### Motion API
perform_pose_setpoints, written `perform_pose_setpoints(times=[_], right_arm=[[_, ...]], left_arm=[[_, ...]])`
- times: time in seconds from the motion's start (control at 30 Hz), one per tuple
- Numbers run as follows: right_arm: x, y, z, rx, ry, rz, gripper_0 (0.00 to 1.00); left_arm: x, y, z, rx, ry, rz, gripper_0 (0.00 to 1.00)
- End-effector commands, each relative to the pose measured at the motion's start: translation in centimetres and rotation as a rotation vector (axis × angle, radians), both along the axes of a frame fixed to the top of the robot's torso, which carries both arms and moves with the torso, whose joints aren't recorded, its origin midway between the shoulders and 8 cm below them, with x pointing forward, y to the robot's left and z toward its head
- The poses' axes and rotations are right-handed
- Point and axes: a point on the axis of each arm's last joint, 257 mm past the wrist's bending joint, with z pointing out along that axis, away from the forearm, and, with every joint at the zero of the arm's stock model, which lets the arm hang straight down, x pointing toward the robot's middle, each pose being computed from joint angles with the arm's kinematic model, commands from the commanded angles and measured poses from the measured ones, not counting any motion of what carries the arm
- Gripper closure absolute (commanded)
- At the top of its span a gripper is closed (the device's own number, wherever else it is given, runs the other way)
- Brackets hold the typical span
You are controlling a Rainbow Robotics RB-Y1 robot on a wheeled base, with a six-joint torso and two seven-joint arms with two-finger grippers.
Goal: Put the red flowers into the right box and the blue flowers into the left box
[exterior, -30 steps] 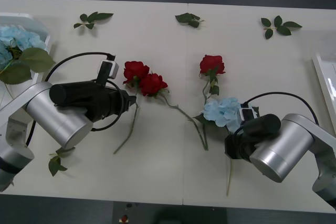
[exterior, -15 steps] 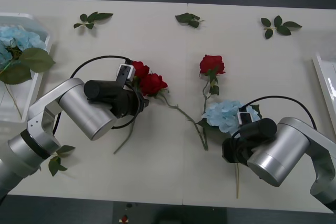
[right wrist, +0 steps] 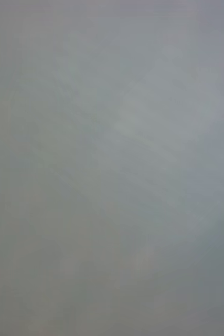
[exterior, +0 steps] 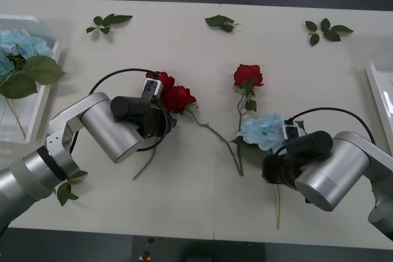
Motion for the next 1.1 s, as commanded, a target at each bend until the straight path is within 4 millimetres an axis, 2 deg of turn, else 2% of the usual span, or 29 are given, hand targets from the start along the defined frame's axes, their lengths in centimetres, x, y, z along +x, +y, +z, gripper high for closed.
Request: perform_pose_setpoints(times=[0.03,0.07,0.1,0.17,0.23,0.27,0.5,0.53,0.57,0.6,0.77,0.87,0.97,1.1], right_arm=[[1.0,-1.2,2.0,-0.003,-0.030,-0.001,1.00],[1.0,-1.4,2.3,-0.003,-0.030,0.001,1.00],[1.0,-1.4,2.4,0.000,-0.031,0.001,1.00],[1.0,-1.4,2.9,0.009,-0.031,0.005,1.00],[1.0,-1.3,3.0,0.013,-0.030,0.007,1.00],[0.9,-1.4,3.1,0.016,-0.029,0.009,1.00],[1.0,-1.4,3.9,0.015,-0.043,0.021,1.00],[1.1,-1.5,4.1,0.006,-0.051,0.025,0.87],[1.2,-1.5,4.2,-0.001,-0.058,0.032,0.23],[1.3,-1.6,4.2,-0.004,-0.062,0.032,0.00],[1.6,-1.2,5.0,-0.010,-0.085,0.060,0.00],[1.6,-0.8,5.7,-0.006,-0.098,0.077,0.00],[1.8,-0.7,6.9,-0.004,-0.121,0.096,0.00],[2.2,-1.0,8.8,-0.034,-0.159,0.166,0.00]], left_arm=[[1.6,-2.4,1.6,-0.061,-0.046,-0.012,0.12],[1.8,-2.4,1.6,-0.064,-0.049,-0.012,0.24],[1.8,-2.3,1.5,-0.063,-0.048,-0.010,0.31],[1.7,-2.3,1.5,-0.063,-0.048,-0.010,0.62],[1.7,-2.4,1.4,-0.060,-0.047,-0.014,0.84],[1.6,-2.4,1.3,-0.059,-0.046,-0.015,0.98],[1.8,-2.1,1.5,-0.043,-0.060,-0.017,1.00],[1.9,-2.2,1.6,-0.044,-0.065,-0.019,1.00],[1.9,-2.2,1.6,-0.042,-0.066,-0.020,1.00],[1.9,-2.2,1.7,-0.043,-0.068,-0.021,1.00],[1.7,-1.3,4.0,-0.037,-0.115,-0.047,1.00],[0.9,0.8,6.2,-0.040,-0.146,-0.058,1.00],[-0.4,3.2,9.1,-0.055,-0.180,-0.063,1.00],[-1.9,4.4,13.0,-0.091,-0.223,-0.078,1.00]])
